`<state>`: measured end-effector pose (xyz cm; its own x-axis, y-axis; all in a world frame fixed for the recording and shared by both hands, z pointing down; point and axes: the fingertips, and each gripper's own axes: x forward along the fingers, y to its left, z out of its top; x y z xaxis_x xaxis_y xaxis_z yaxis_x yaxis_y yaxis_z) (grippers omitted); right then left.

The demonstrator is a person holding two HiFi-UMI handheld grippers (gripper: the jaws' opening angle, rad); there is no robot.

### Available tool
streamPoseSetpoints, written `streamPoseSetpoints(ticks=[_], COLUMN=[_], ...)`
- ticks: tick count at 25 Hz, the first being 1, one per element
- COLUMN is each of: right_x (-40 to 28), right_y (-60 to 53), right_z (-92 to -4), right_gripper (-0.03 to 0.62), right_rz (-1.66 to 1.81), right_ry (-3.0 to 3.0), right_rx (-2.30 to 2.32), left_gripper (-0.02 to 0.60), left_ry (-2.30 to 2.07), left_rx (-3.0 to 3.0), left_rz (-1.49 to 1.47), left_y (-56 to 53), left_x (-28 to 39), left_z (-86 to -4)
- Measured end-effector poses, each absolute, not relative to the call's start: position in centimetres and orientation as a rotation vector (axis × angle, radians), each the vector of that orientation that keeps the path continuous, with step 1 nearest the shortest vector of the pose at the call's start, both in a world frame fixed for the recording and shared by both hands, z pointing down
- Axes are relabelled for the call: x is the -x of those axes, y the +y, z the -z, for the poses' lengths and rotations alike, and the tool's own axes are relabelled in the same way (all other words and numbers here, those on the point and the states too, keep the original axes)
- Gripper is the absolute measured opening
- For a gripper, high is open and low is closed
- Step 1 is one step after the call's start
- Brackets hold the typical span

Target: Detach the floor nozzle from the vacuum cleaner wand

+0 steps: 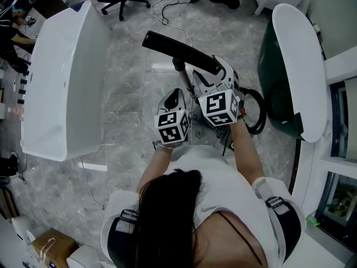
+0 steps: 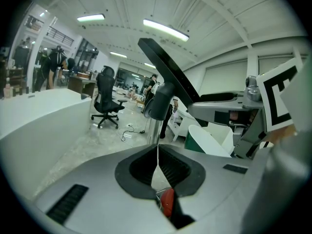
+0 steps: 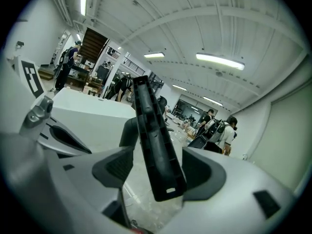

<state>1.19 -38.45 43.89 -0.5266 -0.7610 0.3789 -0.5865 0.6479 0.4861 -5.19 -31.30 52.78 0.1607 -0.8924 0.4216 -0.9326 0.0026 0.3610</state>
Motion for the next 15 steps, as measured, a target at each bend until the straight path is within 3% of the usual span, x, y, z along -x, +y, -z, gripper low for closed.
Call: streamPoseSetpoints(ticks=[15], right_x=[0.0], right_y=[-39.5], right_z=[-44.7], right_gripper=[0.304], right_rz=[0.414], right_ry=[-2.245], right_rx=[-1.006], left_gripper=[0.009], left_ry=[-1.727], left_rx=[-1.873], left_rz=[-0.081], left_y=[-32.3], left_x=[6.4], left_z=[-53.2])
